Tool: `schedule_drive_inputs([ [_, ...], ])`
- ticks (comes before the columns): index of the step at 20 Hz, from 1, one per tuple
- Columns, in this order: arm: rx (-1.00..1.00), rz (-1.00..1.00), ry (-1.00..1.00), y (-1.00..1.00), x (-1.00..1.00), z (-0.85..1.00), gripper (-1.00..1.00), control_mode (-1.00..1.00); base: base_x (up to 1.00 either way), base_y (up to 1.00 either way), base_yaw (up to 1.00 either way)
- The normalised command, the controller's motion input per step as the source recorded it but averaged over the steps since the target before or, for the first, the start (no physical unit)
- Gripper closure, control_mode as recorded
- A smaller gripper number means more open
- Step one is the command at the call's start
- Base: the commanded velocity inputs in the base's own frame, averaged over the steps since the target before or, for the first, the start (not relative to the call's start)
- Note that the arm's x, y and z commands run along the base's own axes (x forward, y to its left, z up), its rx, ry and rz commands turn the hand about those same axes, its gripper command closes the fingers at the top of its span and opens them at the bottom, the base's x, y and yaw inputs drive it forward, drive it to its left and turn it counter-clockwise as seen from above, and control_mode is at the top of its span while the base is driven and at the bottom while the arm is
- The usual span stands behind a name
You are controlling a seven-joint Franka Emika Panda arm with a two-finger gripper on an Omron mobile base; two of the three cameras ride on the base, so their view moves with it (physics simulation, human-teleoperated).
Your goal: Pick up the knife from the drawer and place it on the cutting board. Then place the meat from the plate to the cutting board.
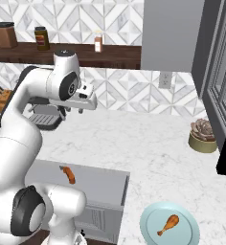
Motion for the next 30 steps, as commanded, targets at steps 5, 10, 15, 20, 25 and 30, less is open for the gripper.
schedule_drive_inputs([
  [5, 0.00, 0.00, 0.03, -0.01, -0.25, -0.14, -1.00, -1.00, 0.00, 0.00, 0.00],
  [10, 0.00, 0.00, 0.05, -0.01, -0.42, -0.29, -1.00, -1.00, 0.00, 0.00, 0.00],
  [15, -0.01, 0.00, 0.02, 0.00, -0.01, -0.39, -1.00, -1.00, 0.00, 0.00, 0.00],
  [20, -0.06, -0.01, 0.09, 0.01, -0.01, -0.63, -1.00, -1.00, 0.00, 0.00, 0.00],
  [25, -0.06, -0.01, 0.07, 0.15, -0.09, -0.62, -1.00, 1.00, -0.04, 0.05, 0.00],
  [30, 0.00, 0.00, 0.00, 0.00, 0.00, 0.00, -1.00, 1.00, -0.40, 0.19, 0.00],
])
